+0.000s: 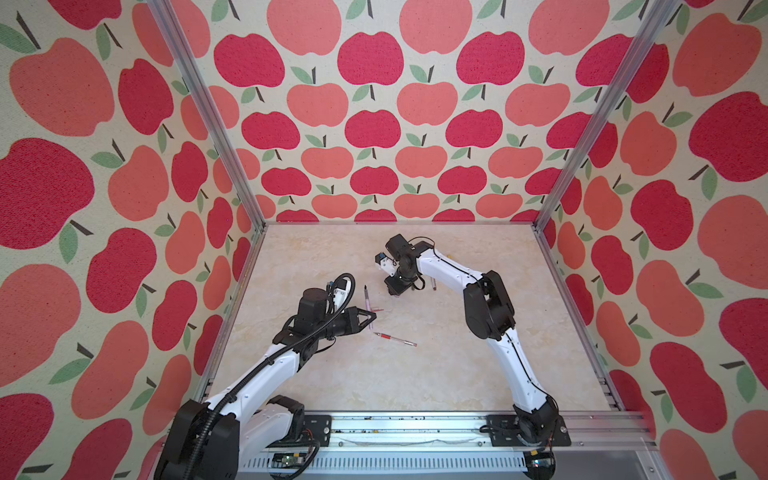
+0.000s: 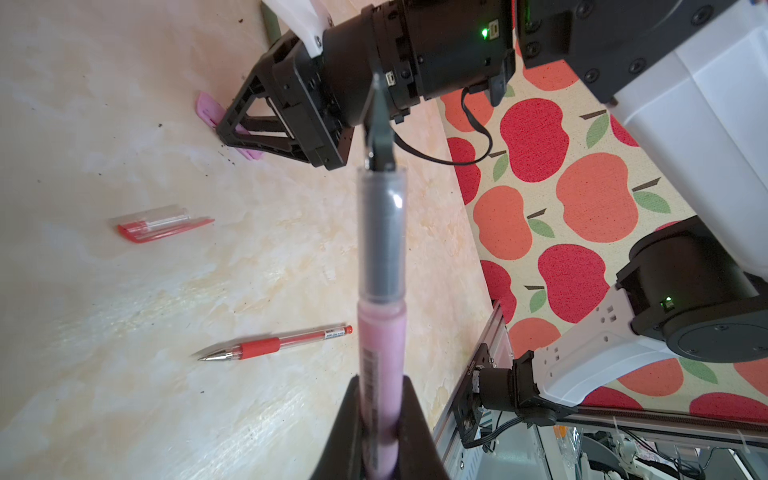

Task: Insert the pens into the pen caps
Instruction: 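Carry the pink cap with right gripper toward the pen held by left gripper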

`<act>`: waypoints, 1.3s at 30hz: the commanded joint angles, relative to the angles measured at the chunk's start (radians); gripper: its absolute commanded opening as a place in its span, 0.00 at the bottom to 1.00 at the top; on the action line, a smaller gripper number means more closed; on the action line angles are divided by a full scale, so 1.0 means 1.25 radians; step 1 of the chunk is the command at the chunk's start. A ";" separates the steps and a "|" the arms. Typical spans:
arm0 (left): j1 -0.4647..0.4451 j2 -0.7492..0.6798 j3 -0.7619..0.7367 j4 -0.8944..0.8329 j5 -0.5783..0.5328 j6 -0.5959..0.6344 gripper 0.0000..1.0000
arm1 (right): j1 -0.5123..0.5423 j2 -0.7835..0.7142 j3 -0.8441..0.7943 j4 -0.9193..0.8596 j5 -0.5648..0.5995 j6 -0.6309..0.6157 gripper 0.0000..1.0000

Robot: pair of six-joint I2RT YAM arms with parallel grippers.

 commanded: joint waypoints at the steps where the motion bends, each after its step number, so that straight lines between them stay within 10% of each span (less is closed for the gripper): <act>1: -0.004 -0.036 0.010 -0.006 -0.015 0.002 0.00 | 0.020 0.007 -0.018 -0.046 0.032 0.017 0.17; 20: -0.013 -0.158 -0.004 -0.094 -0.032 0.014 0.00 | 0.025 -0.153 -0.200 0.083 0.008 0.148 0.10; 39: -0.153 -0.025 0.011 0.010 -0.088 -0.015 0.00 | -0.049 -0.607 -0.534 0.436 -0.072 0.438 0.11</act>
